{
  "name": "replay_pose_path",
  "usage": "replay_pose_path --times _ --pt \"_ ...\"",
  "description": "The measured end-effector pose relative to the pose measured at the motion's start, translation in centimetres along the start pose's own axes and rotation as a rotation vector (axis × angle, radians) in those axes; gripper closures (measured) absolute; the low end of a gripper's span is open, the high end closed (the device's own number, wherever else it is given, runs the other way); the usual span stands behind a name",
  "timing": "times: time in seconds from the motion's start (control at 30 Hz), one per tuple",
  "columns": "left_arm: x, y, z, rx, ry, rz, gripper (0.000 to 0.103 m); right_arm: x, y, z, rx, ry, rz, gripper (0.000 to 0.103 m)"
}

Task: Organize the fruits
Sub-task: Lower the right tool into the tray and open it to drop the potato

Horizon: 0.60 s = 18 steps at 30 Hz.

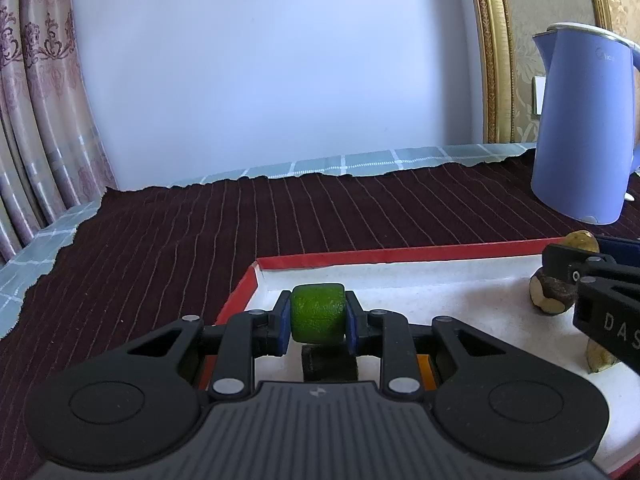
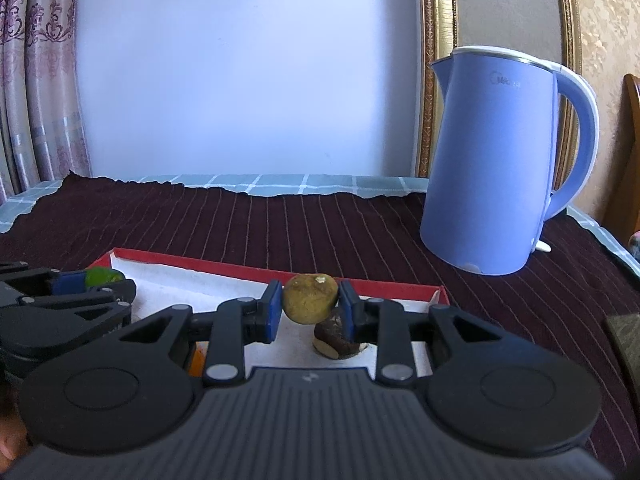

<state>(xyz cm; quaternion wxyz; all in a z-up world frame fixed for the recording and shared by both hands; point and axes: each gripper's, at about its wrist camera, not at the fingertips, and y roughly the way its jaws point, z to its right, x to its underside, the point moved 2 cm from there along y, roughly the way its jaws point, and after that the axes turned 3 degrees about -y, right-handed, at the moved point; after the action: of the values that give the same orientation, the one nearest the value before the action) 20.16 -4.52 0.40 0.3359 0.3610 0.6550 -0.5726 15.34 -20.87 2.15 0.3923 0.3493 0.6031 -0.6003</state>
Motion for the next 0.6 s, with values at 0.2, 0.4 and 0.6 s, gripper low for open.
replay_pose_path --times 0.2,0.4,0.6 --pt "0.2 0.3 -0.1 -0.005 0.009 -0.014 0.078 0.0 0.2 0.0 -0.001 0.005 -0.003 0.075" --pt "-0.1 0.6 -0.6 -0.009 -0.018 -0.022 0.078 0.1 0.4 0.0 0.003 0.001 -0.005 0.075" --pt "-0.1 0.9 -1.0 -0.009 -0.033 -0.023 0.078 0.2 0.8 -0.2 0.012 -0.001 -0.008 0.075"
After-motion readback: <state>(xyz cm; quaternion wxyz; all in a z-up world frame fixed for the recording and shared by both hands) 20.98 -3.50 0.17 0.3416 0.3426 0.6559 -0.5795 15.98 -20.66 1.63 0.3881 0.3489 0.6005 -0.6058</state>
